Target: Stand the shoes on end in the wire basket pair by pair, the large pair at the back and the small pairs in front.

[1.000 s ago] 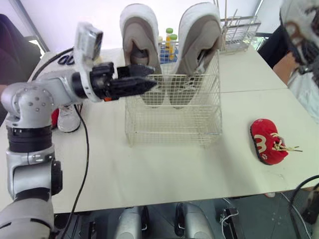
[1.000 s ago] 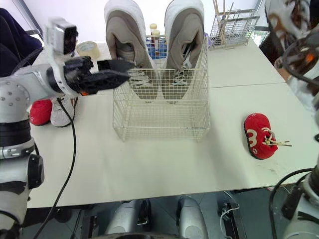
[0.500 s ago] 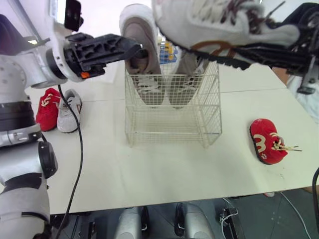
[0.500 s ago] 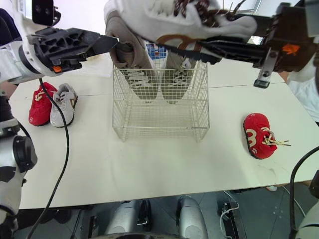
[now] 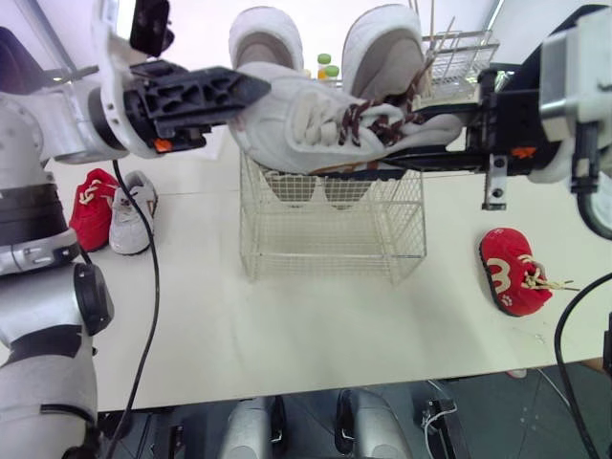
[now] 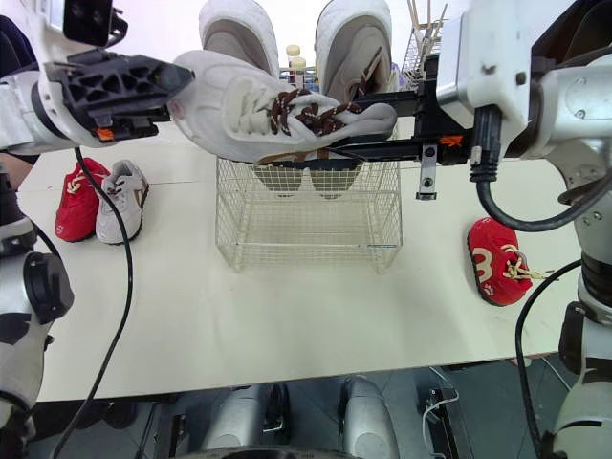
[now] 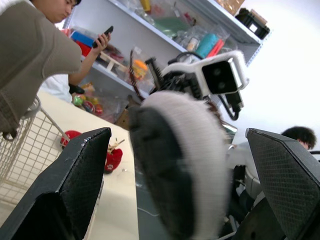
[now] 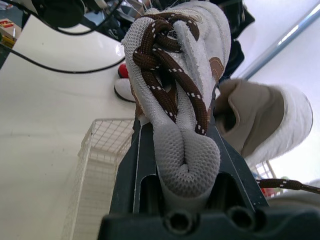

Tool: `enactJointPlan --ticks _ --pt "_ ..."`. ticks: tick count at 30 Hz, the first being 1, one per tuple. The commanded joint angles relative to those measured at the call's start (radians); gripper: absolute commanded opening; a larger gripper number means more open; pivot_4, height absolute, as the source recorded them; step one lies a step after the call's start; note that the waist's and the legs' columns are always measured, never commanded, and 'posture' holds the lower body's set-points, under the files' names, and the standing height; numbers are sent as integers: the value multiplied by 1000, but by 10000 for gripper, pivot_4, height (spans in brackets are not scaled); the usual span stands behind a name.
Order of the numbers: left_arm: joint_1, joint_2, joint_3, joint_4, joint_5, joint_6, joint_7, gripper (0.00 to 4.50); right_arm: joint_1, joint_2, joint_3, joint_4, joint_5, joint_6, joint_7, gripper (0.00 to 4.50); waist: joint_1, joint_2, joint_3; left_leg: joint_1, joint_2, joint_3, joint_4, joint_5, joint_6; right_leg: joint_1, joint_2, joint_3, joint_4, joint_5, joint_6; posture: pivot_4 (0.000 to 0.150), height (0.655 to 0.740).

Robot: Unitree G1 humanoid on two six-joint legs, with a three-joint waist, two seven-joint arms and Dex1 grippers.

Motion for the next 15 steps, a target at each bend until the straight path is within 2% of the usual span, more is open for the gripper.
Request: enactJointPlan --ticks 1,3,6,9,10,11,13,14,15 --pt "12 14 0 -50 7 -7 -15 42466 -46 3 -16 -5 -4 -12 9 4441 1 0 0 0 0 0 0 0 0 0 0 0 0 0 0 1500 7400" --pt "24 20 -11 -57 20 -15 -27 36903 -53 1 -13 -3 -6 -7 14 4422 0 0 0 0 0 1 0 0 0 0 0 0 0 0 0 1500 7400" --pt "26 17 -13 -50 29 -20 -34 21102 -62 4 -10 -5 -7 2 18 4422 1 0 0 0 0 1 0 0 0 0 0 1 1 0 0 1500 7400" --pt "21 5 -6 -38 30 -18 -32 9352 -67 -4 -12 -5 9 35 27 4422 0 0 0 1 0 1 0 0 0 0 0 1 1 0 0 1500 7400" --pt "21 0 -1 -34 29 -17 -29 5433 -69 -13 -15 -3 16 58 29 9020 1 0 0 1 0 1 0 0 0 0 0 1 1 0 0 1500 7400" --pt "21 -4 3 -32 27 -16 -25 3638 -71 -22 -18 0 21 77 32 13917 1 0 0 1 0 1 0 0 0 0 0 1 1 0 0 1500 7400" --pt "26 -18 20 -25 18 -10 -6 3519 -72 -47 -29 5 42 119 47 22204 2 0 0 1 0 1 0 0 0 0 0 1 1 0 0 1500 7400" --pt "31 -26 33 -21 11 -6 10 3518 -70 -60 -38 5 58 140 51 28303 3 0 0 1 0 1 0 0 0 0 0 1 1 0 0 1500 7400" --pt "37 -34 46 -21 5 -3 29 3518 -68 -70 -50 4 70 157 48 32544 3 0 0 1 0 1 0 0 0 0 0 1 1 0 0 1500 7400"
